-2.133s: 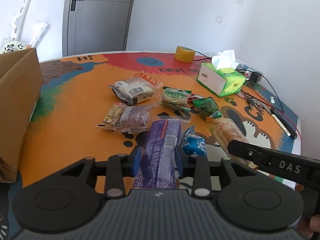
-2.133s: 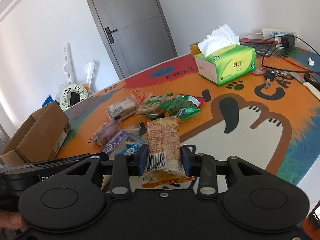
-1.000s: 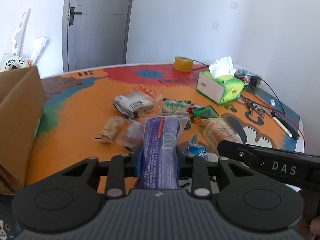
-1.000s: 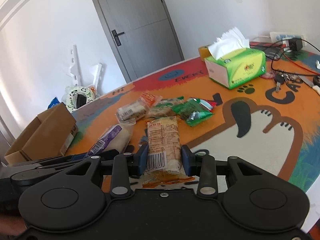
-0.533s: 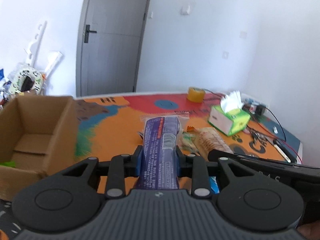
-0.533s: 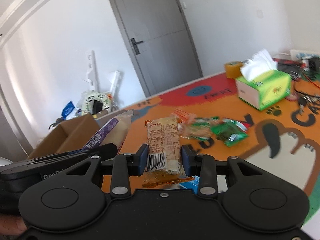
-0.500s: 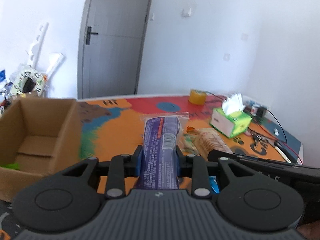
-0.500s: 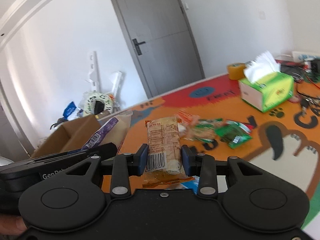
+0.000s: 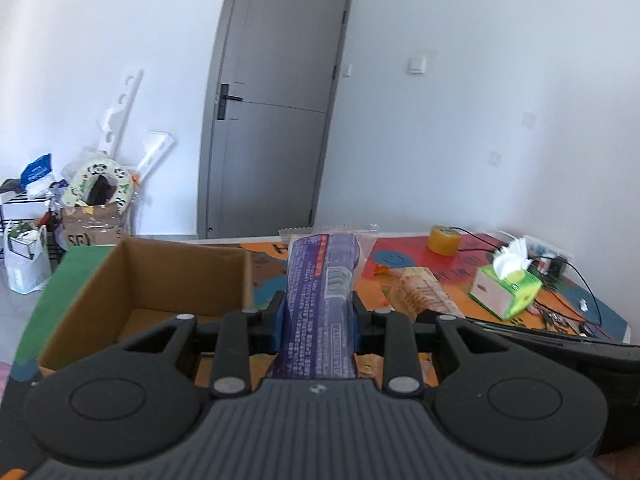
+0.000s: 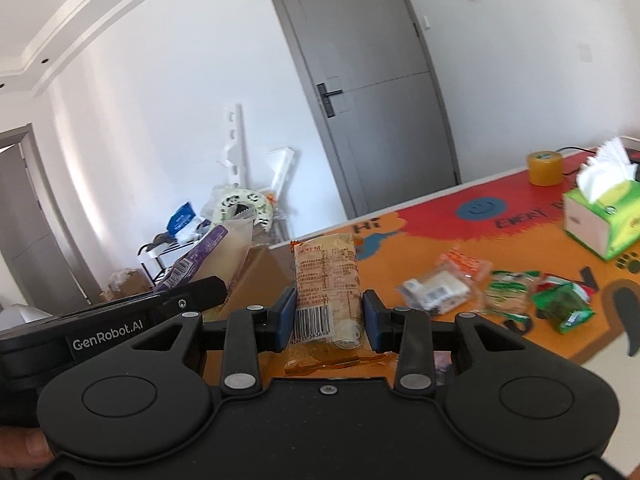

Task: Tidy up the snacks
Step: 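Lift both packets over the cardboard box and open both grippers to drop them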

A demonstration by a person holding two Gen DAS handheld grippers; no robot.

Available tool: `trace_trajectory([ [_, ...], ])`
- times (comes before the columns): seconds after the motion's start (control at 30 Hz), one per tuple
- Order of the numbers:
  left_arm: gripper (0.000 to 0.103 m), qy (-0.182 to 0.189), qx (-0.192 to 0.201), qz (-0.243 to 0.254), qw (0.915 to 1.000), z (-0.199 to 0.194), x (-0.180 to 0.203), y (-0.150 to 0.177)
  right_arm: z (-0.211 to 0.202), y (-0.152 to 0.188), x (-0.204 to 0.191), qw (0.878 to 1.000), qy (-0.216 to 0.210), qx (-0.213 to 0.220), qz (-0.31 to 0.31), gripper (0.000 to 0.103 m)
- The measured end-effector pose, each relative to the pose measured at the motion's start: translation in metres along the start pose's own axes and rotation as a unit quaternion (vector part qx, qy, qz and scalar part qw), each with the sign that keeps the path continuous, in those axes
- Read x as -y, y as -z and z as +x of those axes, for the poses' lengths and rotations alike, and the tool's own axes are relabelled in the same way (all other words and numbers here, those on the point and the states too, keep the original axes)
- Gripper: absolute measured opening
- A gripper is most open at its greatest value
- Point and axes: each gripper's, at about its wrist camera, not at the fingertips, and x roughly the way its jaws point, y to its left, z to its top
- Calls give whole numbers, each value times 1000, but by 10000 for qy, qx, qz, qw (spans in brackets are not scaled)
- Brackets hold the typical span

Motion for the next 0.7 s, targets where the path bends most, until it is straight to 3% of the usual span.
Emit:
trace_trajectory([
  [0.7, 29, -759, 60, -374, 9964, 8, -80, -21, 56, -8, -63, 9977, -617, -215, -155, 36],
])
